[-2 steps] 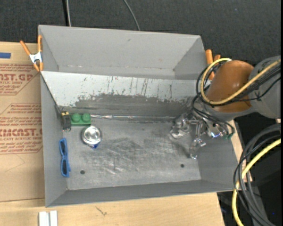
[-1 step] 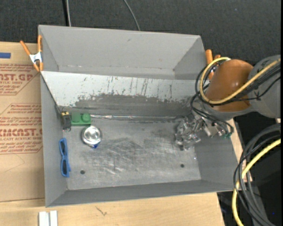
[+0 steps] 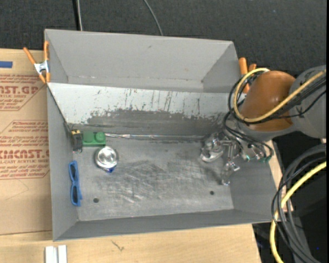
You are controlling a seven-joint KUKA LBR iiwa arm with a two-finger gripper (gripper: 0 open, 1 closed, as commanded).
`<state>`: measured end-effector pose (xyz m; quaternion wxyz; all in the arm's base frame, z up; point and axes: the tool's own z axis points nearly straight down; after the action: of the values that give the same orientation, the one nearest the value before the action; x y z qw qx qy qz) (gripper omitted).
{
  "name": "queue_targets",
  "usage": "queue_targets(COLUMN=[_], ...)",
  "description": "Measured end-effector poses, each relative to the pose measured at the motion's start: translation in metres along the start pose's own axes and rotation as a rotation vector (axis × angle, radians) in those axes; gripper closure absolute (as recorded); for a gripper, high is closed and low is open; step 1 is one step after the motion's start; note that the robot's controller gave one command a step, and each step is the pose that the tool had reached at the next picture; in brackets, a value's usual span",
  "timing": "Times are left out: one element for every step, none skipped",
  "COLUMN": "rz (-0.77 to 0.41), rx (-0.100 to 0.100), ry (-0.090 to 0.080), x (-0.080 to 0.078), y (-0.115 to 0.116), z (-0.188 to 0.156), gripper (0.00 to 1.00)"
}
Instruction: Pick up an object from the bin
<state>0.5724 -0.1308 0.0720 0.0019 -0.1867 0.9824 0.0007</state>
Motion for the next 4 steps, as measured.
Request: queue_targets(rz=[0.001,-0.471,-0.468,-0.598], rx=[-0.001,0.0,-0.002,0.006], ry=[-0.004,-0.001,0.001,-0.009], x=[-0.002,-0.038,-0.037,-0.048], y=[0.001,0.052,0.051,0.059], z=[-0.002,-0.04,-0.039,-0.015], gripper=[1.0,1.0,0.0,0.0])
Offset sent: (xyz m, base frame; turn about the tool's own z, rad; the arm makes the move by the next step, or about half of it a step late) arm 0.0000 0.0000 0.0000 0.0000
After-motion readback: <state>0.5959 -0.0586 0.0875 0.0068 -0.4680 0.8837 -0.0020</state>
